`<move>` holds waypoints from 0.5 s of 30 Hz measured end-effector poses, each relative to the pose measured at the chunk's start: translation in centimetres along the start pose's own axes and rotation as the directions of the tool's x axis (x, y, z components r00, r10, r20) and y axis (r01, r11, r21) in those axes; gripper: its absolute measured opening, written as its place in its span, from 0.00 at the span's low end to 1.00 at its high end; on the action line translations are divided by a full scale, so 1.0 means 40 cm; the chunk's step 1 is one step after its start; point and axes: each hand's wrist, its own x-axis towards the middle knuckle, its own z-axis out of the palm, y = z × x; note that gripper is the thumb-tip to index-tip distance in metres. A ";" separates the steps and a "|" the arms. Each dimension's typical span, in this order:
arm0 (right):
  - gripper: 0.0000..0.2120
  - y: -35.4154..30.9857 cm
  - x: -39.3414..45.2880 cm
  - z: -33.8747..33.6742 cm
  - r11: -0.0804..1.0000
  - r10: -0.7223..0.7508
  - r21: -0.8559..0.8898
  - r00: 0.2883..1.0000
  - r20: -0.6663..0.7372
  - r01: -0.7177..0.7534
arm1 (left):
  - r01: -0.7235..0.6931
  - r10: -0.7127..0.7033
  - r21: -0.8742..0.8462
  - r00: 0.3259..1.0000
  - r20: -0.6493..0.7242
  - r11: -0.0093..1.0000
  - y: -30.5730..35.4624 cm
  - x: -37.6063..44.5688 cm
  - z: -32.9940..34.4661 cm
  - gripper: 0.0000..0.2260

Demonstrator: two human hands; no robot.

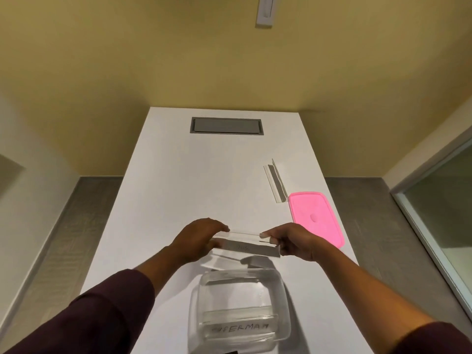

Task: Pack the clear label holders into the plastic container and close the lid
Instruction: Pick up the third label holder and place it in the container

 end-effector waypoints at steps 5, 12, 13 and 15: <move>0.14 0.052 -0.032 0.048 0.997 -0.036 -0.076 0.992 -0.122 0.027 | 0.100 -0.100 -0.001 0.995 0.022 0.995 0.034 -0.078 0.023 0.18; 0.09 0.101 -0.075 0.081 0.970 -0.076 -0.243 0.962 -0.261 0.011 | 0.184 -0.184 0.004 0.982 0.052 0.983 0.079 -0.159 0.060 0.17; 0.09 0.105 -0.083 0.084 0.956 -0.088 -0.294 0.956 -0.279 0.002 | 0.194 -0.194 0.000 0.980 0.048 0.981 0.083 -0.167 0.064 0.16; 0.10 0.116 -0.096 0.091 0.915 -0.169 -0.404 0.932 -0.320 0.027 | 0.213 -0.212 -0.013 0.977 0.036 0.977 0.090 -0.179 0.071 0.16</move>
